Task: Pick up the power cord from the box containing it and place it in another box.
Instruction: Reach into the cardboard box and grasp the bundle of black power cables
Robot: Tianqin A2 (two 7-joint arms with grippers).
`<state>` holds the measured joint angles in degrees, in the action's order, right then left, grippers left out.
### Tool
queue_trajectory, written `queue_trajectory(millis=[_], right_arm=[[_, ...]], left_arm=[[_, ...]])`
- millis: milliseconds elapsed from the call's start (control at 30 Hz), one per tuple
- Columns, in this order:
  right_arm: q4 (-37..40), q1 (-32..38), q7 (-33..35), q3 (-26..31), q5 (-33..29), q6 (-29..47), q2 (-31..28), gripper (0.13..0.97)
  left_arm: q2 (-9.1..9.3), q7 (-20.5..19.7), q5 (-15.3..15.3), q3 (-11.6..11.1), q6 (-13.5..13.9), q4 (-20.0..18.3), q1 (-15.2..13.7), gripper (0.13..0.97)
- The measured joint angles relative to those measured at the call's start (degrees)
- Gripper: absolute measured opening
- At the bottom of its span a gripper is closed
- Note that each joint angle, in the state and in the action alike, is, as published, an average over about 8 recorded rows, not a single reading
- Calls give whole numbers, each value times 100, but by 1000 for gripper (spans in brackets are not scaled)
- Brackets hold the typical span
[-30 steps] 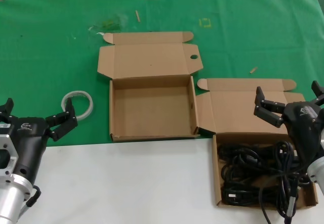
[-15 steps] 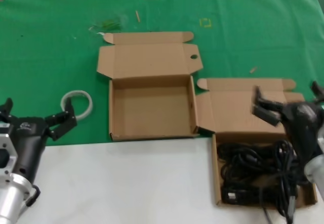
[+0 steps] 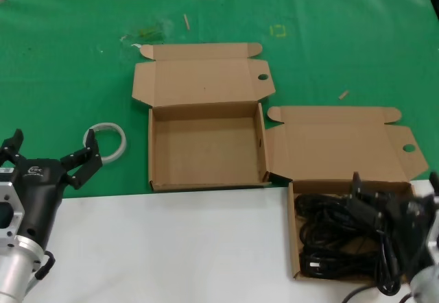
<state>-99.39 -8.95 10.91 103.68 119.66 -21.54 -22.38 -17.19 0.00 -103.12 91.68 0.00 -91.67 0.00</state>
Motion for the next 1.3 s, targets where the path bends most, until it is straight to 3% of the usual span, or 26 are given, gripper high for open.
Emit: queue_trajectory(millis=[433,633,1000,1200,1300], right_arm=[[351,-389,-49,-212,16,-244,479,957],[390,-433,-57,-305,103,-260,520,942],[395,-359,109,-191,479,-344,434,813],[430,-350,119,-170,627,-367,399,696],[451,-350,109,-169,667,-367,392,696]], left_arm=[[0,0,0,0,0,0,0,698],[0,0,0,0,0,0,0,536],[0,-1,0,0,0,0,0,302],[0,-1,0,0,0,0,0,273],[0,-1,0,0,0,0,0,231]])
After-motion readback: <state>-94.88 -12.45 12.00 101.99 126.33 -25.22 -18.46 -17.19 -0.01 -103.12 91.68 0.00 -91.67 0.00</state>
